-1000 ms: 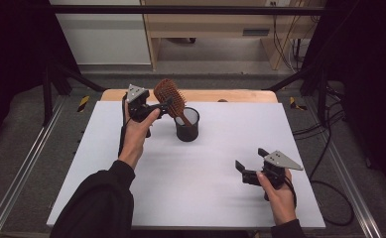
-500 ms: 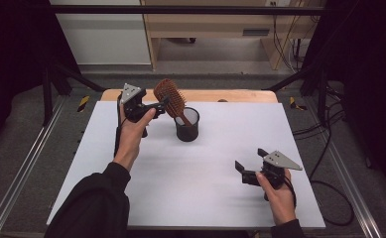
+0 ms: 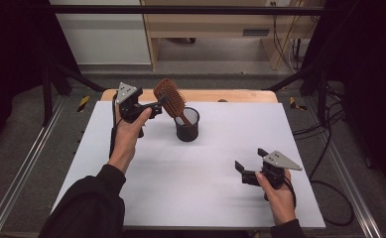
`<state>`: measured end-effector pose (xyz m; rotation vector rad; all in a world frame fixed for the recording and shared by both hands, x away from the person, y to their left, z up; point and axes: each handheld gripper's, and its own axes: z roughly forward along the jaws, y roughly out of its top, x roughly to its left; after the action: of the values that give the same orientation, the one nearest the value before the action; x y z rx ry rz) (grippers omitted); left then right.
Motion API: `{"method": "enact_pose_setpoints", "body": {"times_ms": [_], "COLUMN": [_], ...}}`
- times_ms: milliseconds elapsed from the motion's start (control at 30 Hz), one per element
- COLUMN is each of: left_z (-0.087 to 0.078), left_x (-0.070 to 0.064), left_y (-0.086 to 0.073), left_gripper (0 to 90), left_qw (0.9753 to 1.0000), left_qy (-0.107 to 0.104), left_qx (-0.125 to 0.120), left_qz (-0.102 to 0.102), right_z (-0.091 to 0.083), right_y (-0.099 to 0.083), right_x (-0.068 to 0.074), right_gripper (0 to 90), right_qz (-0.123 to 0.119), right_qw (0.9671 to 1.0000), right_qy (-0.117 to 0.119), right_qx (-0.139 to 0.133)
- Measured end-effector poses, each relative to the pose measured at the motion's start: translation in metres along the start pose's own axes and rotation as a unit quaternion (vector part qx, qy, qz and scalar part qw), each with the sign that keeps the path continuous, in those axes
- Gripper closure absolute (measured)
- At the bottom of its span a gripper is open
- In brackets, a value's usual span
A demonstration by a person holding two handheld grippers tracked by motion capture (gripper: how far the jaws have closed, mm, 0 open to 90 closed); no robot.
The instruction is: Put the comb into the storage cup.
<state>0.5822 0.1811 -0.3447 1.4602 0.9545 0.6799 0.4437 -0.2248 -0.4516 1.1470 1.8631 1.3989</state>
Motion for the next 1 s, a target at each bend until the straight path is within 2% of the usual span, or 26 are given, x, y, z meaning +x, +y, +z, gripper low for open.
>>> {"method": "enact_pose_setpoints", "body": {"times_ms": [367,600,1000], "left_z": [-0.012,-0.025,-0.052], "left_x": [0.000,0.001,0.011], "left_y": [0.011,0.021,0.036], "left_gripper": [2.4,2.1,2.1], "left_qw": [1.0000,1.0000,0.9999], "left_qy": [-0.002,0.003,0.010], "left_qx": [0.000,0.002,-0.003], "left_qz": [-0.008,0.005,0.011], "right_z": [0.000,0.000,-0.001], "right_y": [0.000,0.000,0.000], "right_x": [0.000,0.001,0.003], "right_gripper": [3.3,3.2,3.3], "right_qz": [0.002,-0.001,-0.008], "right_qw": [1.0000,1.0000,1.0000], "right_qy": [0.003,0.004,0.002], "right_qx": [-0.001,0.000,0.000]}}
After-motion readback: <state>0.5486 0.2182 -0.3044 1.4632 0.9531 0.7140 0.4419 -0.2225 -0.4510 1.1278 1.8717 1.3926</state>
